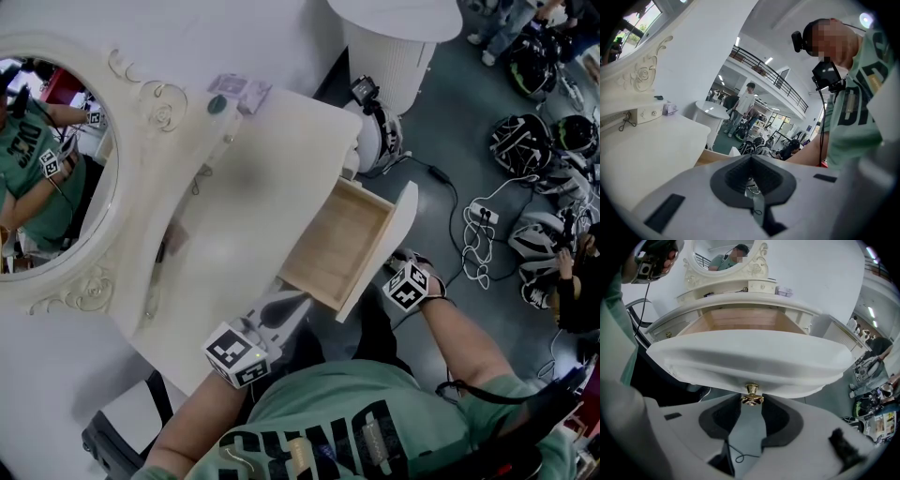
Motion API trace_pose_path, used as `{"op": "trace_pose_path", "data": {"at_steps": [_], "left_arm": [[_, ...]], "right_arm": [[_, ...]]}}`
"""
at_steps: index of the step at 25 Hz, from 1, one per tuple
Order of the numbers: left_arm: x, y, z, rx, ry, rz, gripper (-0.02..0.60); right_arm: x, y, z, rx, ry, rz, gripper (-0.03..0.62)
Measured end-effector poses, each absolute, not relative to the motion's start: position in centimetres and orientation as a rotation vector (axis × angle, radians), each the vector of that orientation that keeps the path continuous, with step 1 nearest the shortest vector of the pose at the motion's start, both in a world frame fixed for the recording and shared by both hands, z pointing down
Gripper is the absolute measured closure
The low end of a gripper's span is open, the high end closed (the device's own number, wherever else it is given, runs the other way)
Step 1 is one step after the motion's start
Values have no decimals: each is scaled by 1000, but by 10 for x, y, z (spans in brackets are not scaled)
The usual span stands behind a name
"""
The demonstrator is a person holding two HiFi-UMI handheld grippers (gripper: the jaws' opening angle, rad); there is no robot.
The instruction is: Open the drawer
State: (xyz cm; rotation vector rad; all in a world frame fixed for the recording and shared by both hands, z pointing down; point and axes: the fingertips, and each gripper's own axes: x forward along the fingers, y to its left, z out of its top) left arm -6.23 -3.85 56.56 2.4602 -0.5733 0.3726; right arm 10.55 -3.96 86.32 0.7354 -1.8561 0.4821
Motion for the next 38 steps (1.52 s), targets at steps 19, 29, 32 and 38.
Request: {"op": "trace_pose_path", "data": {"at_steps": [19,29,32,38], "left_arm": [[-62,-58,563,2464,-563,371,572],[-44,-78,549,2482,-567,360,572],[-41,-86,537,2485,-618,341,572],[-53,-94,502,2483,-785,261,572]], "right_arm": [[107,-40,865,729,-1848,507,450],[108,-35,854,685,-1857,490,413],[117,-36,837,647,-1883,446,411],[132,-55,773,619,-1998,355,413]]}}
